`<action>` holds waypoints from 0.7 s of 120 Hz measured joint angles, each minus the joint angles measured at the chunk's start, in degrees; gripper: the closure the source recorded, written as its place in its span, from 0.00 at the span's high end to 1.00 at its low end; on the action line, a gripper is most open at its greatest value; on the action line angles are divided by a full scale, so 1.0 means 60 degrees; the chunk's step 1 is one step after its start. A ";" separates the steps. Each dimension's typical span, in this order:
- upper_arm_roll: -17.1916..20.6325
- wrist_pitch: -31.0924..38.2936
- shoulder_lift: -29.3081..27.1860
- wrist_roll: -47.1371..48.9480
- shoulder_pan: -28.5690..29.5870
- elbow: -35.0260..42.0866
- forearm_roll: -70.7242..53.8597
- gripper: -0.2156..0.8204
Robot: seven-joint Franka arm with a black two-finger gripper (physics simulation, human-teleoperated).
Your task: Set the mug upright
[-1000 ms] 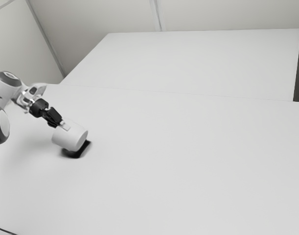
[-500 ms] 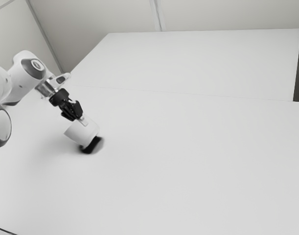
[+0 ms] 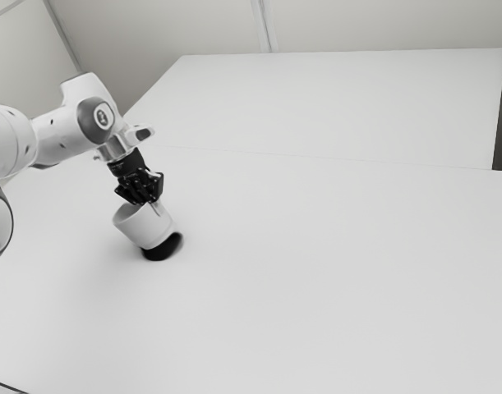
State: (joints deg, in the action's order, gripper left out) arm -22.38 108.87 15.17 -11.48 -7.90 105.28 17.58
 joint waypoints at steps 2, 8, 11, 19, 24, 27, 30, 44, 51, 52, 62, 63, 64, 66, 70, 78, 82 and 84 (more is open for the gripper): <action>-0.0012 0.0021 -0.0001 0.0138 -0.0042 0.0001 -0.0092 0.03; -0.0035 0.0070 -0.0001 0.0543 -0.0191 -0.0003 -0.0377 0.04; -0.0049 0.0088 0.0002 0.0738 -0.0274 -0.0005 -0.0502 0.04; -0.0185 0.0124 0.0008 0.1239 -0.0591 -0.0009 -0.0777 0.04; -0.0221 0.0128 0.0009 0.1538 -0.0720 -0.0006 -0.0912 0.04; -0.0232 0.0116 0.0005 0.1718 -0.0790 -0.0007 -0.1011 0.04; -0.0240 0.0105 0.0003 0.1893 -0.0863 -0.0008 -0.1101 0.04; -0.0258 0.0042 0.0008 0.2649 -0.1122 -0.0006 -0.1443 0.04; -0.0259 0.0008 0.0016 0.3004 -0.1218 -0.0008 -0.1605 0.04; -0.0260 0.0004 0.0018 0.3053 -0.1233 -0.0009 -0.1629 0.04; -0.0265 -0.0073 0.0028 0.3535 -0.1376 0.0001 -0.1912 0.04; -0.0265 -0.0084 0.0030 0.3582 -0.1389 0.0002 -0.1938 0.04; -0.0265 -0.0094 0.0031 0.3628 -0.1399 0.0002 -0.1963 0.04; -0.0265 -0.0117 0.0034 0.3719 -0.1416 0.0007 -0.2011 0.04; -0.0265 -0.0165 0.0039 0.3896 -0.1436 0.0025 -0.2090 0.04; -0.0264 -0.0242 0.0056 0.4234 -0.1539 0.0047 -0.2245 0.04; -0.0263 -0.0273 0.0068 0.4395 -0.1579 0.0054 -0.2316 0.04; -0.0264 -0.0288 0.0076 0.4472 -0.1590 0.0057 -0.2345 0.04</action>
State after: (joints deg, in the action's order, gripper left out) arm -23.96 107.14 15.63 15.35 -17.45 105.62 3.51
